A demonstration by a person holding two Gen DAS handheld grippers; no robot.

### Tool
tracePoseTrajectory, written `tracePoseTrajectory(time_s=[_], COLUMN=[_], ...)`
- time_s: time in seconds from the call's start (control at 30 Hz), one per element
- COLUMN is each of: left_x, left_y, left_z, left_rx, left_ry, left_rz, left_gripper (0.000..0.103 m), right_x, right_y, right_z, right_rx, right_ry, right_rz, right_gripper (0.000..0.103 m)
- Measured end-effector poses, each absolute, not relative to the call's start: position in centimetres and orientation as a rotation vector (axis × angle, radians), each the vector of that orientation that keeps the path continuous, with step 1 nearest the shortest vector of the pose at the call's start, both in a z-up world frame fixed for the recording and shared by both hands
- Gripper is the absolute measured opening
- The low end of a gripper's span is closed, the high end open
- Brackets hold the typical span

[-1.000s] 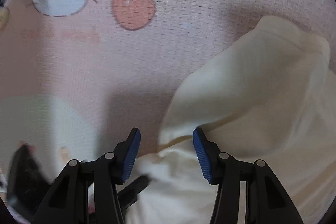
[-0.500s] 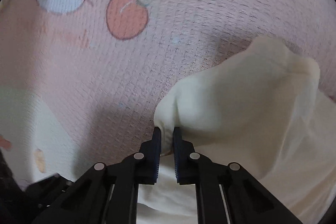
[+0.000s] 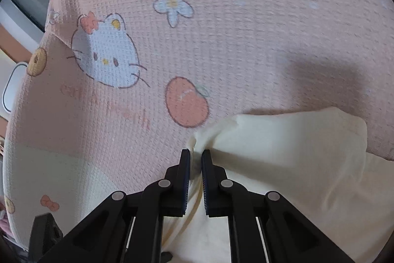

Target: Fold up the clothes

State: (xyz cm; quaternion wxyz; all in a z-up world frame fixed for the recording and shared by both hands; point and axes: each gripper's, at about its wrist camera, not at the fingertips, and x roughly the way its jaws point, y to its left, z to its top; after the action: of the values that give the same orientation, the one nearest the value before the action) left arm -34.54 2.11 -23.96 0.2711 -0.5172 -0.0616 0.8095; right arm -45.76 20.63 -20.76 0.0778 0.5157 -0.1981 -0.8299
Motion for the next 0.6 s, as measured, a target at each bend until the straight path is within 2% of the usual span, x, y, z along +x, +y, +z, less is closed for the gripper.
tracePoseTrajectory(time_s=[0.1,0.17,0.33,0.5,0.53,0.57,0.6], left_x=[-34.8,-35.1,-36.2,-35.6,-35.6,-35.6,-35.6], left_y=[1.0,-0.1,-4.8,-4.1,-3.6,-3.2,-2.8], left_z=[-24.3,-24.6,-25.3,-24.4,-24.4,-24.5,-24.6], left_rx=[-1.413,-1.428,-1.457,-1.454,-1.464,-1.462,-1.46], left_ry=[-0.137,-0.136,-0.52,-0.424,-0.417,-0.406,-0.396], left_rz=[2.269,2.328,2.235,2.284,2.282,2.296,2.309], left_gripper=[0.012,0.012,0.012,0.015,0.023,0.041,0.054], right_x=[-47.1,-47.9,-50.0,-48.5,-48.1,-47.6,-47.1], right_y=[18.9,17.9,16.1,17.0,17.7,18.5,19.4], right_z=[-21.0,-20.3,-19.0,-18.1,-18.0,-18.0,-17.9], right_rx=[1.535,1.479,1.541,1.581,1.604,1.62,1.626], right_ry=[-0.587,-0.56,-0.496,-0.422,-0.429,-0.436,-0.444], right_rz=[-2.491,-2.519,-2.466,-2.485,-2.486,-2.489,-2.497], right_gripper=[0.007,0.003,0.003,0.005,0.006,0.015,0.032])
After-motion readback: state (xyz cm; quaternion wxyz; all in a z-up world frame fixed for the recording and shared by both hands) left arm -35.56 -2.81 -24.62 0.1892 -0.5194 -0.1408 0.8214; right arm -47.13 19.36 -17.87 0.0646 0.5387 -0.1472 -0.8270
